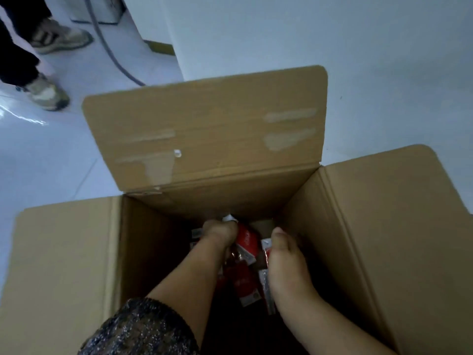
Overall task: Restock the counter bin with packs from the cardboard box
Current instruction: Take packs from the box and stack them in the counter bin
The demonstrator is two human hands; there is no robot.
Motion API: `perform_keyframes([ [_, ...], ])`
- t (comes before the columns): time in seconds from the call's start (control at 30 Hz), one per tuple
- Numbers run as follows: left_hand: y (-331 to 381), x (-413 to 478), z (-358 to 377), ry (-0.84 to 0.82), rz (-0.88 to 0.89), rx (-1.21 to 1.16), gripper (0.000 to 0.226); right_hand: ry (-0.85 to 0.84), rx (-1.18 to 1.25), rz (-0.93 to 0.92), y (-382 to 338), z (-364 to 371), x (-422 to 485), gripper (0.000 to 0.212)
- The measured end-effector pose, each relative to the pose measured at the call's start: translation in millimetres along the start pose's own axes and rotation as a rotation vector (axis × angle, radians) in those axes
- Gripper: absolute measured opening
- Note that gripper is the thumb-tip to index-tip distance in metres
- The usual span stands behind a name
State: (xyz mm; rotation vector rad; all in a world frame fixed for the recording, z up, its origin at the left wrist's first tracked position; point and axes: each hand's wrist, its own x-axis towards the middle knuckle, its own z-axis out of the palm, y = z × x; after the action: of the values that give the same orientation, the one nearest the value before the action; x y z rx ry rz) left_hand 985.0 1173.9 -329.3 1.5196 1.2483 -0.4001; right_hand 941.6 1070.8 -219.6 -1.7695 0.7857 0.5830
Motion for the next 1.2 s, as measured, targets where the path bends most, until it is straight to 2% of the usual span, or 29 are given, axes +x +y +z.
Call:
perform_keyframes([
  [0.07, 20, -36, -24, -0.006, -0.019, -0.046, 0.041, -0.034, 0.003, -0.050, -14, -6, -26, 0.041],
  [0.17, 52, -101, -60, -0.063, -0.045, -0.108, 0.015, -0.112, -0.025, -0.110, -41, -18, -68, 0.043],
  [0.3, 92, -177, -103, -0.111, 0.029, -0.134, 0.023, -0.153, -0.066, -0.257, -87, -44, -128, 0.044],
  [0.4, 130, -245, -136, -0.118, 0.112, -0.163, 0.010, -0.135, -0.063, -0.344, -132, -67, -177, 0.045],
  [0.43, 142, -268, -147, -0.117, 0.150, -0.172, 0.004, -0.141, -0.031, -0.360, -148, -76, -195, 0.047],
  [0.53, 179, -337, -179, -0.124, 0.264, -0.176, 0.013, -0.141, -0.024, -0.467, -196, -109, -243, 0.036],
  [0.63, 212, -405, -211, -0.082, 0.430, -0.131, 0.016, -0.099, -0.072, -0.590, -244, -151, -297, 0.042],
  [0.83, 278, -557, -266, -0.177, 0.666, -0.149, 0.012, -0.059, -0.109, -0.838, -331, -226, -421, 0.045],
  [0.97, 322, -656, -298, -0.223, 0.854, -0.129, 0.019, -0.026, -0.107, -1.052, -384, -270, -496, 0.043],
  [1.03, 343, -699, -312, -0.234, 0.929, -0.118, 0.026, 0.000, -0.154, -1.154, -404, -289, -529, 0.045],
  [1.2, 393, -766, -330, -0.252, 1.090, -0.127, 0.024, 0.177, -0.391, -1.370, -449, -325, -585, 0.056],
])
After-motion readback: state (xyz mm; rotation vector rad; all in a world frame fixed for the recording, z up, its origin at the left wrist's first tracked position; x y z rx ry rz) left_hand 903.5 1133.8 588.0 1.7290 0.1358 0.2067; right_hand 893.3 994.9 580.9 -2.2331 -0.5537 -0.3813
